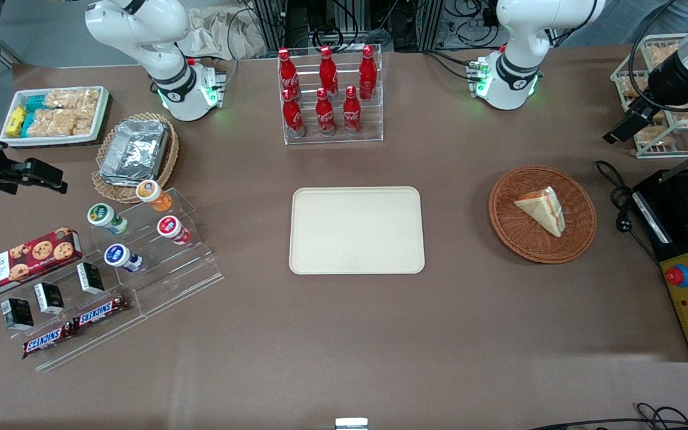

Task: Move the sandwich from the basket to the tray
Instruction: 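Raise the left gripper and move it above the wicker basket, then lower the open left gripper onto the wrapped sandwich in the basket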

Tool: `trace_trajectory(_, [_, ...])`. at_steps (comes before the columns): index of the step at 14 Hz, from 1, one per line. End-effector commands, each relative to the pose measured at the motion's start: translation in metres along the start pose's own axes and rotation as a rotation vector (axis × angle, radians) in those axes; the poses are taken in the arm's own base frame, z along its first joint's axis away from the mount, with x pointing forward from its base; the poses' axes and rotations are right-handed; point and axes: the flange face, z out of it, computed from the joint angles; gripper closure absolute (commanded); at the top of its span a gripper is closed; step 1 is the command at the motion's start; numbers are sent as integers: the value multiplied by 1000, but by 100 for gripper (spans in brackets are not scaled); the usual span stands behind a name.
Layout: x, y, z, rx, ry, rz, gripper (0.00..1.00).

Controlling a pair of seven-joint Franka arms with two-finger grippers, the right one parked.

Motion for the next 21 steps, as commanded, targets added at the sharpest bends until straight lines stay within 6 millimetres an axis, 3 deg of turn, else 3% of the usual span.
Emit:
trace_trajectory(1, [-8, 1, 19, 3, 24, -72, 0])
trace_trajectory(3, [-9, 7, 57, 22, 31, -120, 0])
trace_trajectory(6, [-4, 42, 125, 168, 46, -163, 0])
trace_trajectory(8, [5, 53, 158, 188, 52, -190, 0])
trace_trajectory(12, [12, 48, 210, 154, 62, -185, 0])
trace_trajectory(13, [22, 40, 222, 148, 61, -204, 0])
trace_trajectory(19, [29, 25, 278, 122, 91, -176, 0])
trace_trajectory(21, [31, 19, 288, 121, 87, -184, 0])
